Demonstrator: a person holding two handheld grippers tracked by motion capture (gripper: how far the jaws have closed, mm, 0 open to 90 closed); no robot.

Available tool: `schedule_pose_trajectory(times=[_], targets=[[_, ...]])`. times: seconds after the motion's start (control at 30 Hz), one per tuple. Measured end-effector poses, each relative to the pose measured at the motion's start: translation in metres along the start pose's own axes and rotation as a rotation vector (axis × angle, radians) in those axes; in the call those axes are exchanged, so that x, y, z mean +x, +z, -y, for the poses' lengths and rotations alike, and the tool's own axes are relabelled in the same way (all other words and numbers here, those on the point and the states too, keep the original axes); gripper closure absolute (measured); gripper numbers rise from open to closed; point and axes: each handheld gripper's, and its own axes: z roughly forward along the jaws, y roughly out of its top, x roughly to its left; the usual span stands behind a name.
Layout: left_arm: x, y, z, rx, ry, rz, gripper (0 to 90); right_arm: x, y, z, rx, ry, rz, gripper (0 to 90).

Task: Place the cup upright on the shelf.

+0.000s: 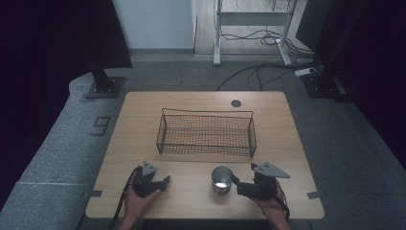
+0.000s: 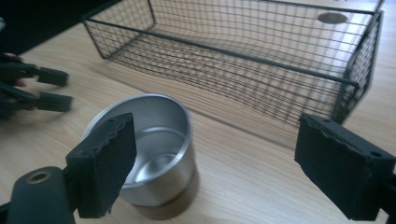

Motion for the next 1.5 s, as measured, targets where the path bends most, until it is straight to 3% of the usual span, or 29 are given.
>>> schedule_pose_trajectory(times=[0.3, 0.9, 1.33, 1.5], targets=[[0.0, 0.0, 0.0, 0.0, 0.0, 0.001, 24.9, 0.011, 0.001, -0.003, -0.01, -0.024, -0.031, 12.6], [0.0, 0.0, 0.0, 0.002, 0.003, 0.0, 24.7, 0.037, 0.02, -0.004, 0.014, -0.071, -0.085, 11.5], [0.0, 0.0, 0.0, 0.0, 0.001, 0.0, 24.7, 0.044, 0.032, 0.0, 0.046, -0.09, -0.083, 8.4], [0.0, 0.0, 0.0, 0.001, 0.003, 0.0, 24.7, 0.045, 0.036, 0.003, 0.058, -0.106, -0.062, 7.0]])
